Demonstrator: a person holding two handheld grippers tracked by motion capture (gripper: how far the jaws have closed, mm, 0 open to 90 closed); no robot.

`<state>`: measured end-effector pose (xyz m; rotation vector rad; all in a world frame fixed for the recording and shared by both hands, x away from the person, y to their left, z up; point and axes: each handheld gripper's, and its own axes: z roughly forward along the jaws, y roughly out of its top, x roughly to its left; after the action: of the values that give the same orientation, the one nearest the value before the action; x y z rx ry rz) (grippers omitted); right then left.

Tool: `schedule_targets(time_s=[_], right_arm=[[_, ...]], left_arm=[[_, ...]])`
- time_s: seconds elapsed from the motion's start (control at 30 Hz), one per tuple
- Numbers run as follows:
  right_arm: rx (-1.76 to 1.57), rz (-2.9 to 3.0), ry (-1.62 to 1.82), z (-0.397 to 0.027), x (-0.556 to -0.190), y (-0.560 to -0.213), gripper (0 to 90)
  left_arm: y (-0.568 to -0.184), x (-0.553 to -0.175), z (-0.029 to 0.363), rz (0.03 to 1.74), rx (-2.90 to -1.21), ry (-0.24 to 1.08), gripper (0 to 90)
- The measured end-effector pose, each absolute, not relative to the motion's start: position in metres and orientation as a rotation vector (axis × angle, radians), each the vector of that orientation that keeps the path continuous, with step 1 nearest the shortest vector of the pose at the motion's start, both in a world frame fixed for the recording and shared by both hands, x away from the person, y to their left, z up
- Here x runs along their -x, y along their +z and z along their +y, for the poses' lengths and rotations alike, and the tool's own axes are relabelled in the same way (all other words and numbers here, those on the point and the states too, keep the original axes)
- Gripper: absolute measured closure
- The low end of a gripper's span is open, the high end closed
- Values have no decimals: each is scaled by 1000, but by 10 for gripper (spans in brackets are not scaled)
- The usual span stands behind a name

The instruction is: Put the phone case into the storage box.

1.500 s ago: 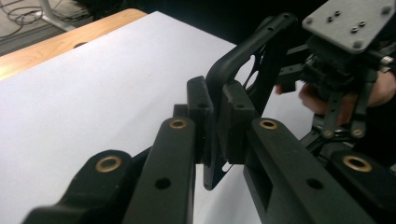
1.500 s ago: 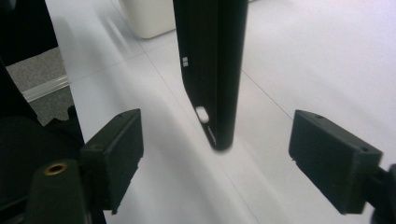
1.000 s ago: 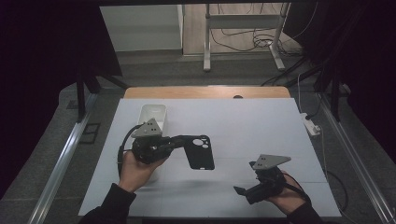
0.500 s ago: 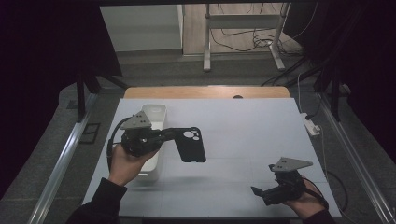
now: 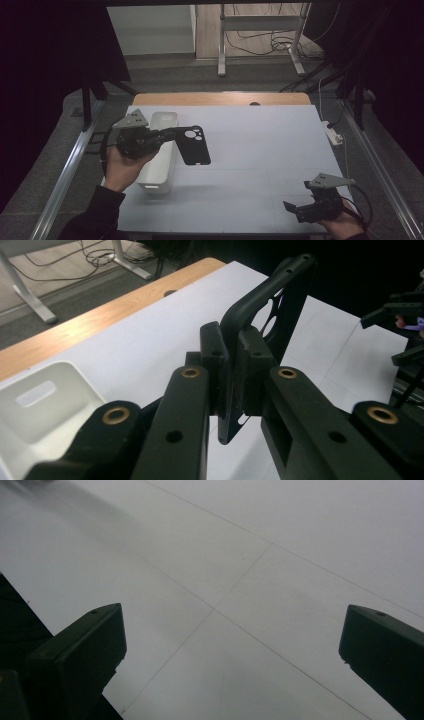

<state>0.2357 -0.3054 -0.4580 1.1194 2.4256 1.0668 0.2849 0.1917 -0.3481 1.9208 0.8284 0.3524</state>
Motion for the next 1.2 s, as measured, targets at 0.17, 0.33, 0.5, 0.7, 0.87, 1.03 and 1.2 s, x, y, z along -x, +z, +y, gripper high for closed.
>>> schedule_targets(time_s=[0.17,0.33,0.5,0.7,0.87,1.03,1.2], right_arm=[[-1170,2390,1060,-313,-232,-456,0],[-1194,2361,1068,-321,-227,-454,0],[-1212,2349,1057,-325,-224,-453,0],[-1215,2337,1055,-328,-221,-452,0],[-1244,2327,1065,-331,-222,-452,0],[-1241,2329,1061,-331,-222,-452,0],[-1242,2332,1059,-330,-222,-452,0]], left_arm=[[-342,-288,198,838,-1925,377,834],[-337,-291,206,852,-1936,403,834],[-335,-295,214,868,-1938,418,834],[-332,-299,228,896,-1939,451,834],[-330,-303,241,921,-1936,474,834],[-328,-305,253,946,-1938,502,834],[-329,-307,263,963,-1940,516,834]])
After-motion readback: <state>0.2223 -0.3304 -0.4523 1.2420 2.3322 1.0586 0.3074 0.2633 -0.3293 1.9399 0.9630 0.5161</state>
